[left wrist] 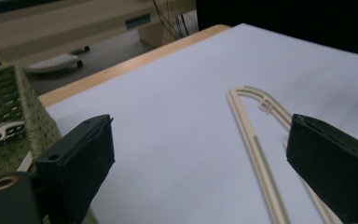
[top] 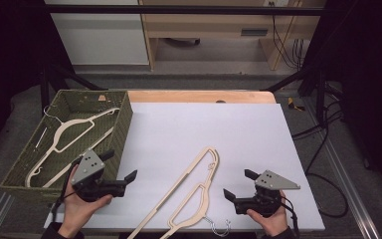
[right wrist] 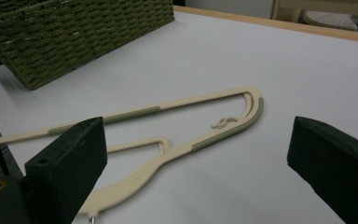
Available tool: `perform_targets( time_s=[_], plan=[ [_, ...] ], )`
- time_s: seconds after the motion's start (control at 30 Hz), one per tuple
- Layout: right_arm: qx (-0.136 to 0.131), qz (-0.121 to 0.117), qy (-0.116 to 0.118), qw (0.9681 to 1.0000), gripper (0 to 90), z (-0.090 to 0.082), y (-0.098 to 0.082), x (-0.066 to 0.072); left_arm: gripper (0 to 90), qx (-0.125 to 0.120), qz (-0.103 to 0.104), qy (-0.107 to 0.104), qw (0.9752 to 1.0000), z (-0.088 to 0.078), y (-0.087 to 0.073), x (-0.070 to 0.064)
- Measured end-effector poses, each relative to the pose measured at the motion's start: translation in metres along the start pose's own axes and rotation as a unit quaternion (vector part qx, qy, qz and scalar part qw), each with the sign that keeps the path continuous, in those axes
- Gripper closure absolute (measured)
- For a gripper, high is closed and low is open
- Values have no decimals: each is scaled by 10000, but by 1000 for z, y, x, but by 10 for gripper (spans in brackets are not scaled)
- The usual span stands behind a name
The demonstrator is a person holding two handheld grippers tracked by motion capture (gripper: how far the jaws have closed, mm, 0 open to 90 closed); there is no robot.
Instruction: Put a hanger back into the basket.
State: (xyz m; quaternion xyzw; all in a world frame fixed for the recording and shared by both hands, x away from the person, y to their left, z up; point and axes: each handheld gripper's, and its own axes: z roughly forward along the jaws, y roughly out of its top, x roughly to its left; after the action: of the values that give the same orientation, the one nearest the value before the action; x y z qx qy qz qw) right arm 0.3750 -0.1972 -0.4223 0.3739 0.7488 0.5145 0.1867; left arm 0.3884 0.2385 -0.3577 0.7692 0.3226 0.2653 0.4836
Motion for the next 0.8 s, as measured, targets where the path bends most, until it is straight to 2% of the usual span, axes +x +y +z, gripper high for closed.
perform_targets(
  time_s=[0.03, 0.07, 0.17, 0.2, 0.33, 0.43, 0.47, 0.57, 0.73, 0.8],
  plan=[
    [12, -19, 20, 10000, 53, 1, -1, 1, 97, -185, -68, -48, 9998, -1, 0, -10],
    [26, -12, 24, 10000, 53, 2, -1, 2, 103, -144, -200, -146, 9996, 1, 0, -14],
    [86, -13, 66, 9999, 54, 2, -3, 5, 103, -101, -300, -230, 9992, 6, -5, -21],
    [99, -22, 74, 9999, 58, 2, -4, 7, 108, 42, -296, -324, 9990, 11, -11, -26],
    [221, 11, 71, 9997, 76, 3, -7, 12, 106, 155, -321, -385, 9986, 18, -21, -32],
    [394, -9, 62, 9992, 101, 6, -11, 19, 99, 379, -418, -505, 9971, 25, -37, -40],
    [394, -9, 62, 9992, 101, 6, -11, 19, 93, 379, -418, -505, 9971, 25, -37, -40],
    [565, -111, 111, 9983, 150, 9, -17, 31, 83, 413, -470, -610, 9962, 29, -46, -42],
    [790, -139, 181, 9966, 215, 17, -25, 44, 64, 446, -367, -660, 9961, 33, -51, -48],
    [922, -161, 231, 9953, 244, 21, -30, 48, 64, 441, -389, -675, 9960, 33, -53, -49]
  ],
)
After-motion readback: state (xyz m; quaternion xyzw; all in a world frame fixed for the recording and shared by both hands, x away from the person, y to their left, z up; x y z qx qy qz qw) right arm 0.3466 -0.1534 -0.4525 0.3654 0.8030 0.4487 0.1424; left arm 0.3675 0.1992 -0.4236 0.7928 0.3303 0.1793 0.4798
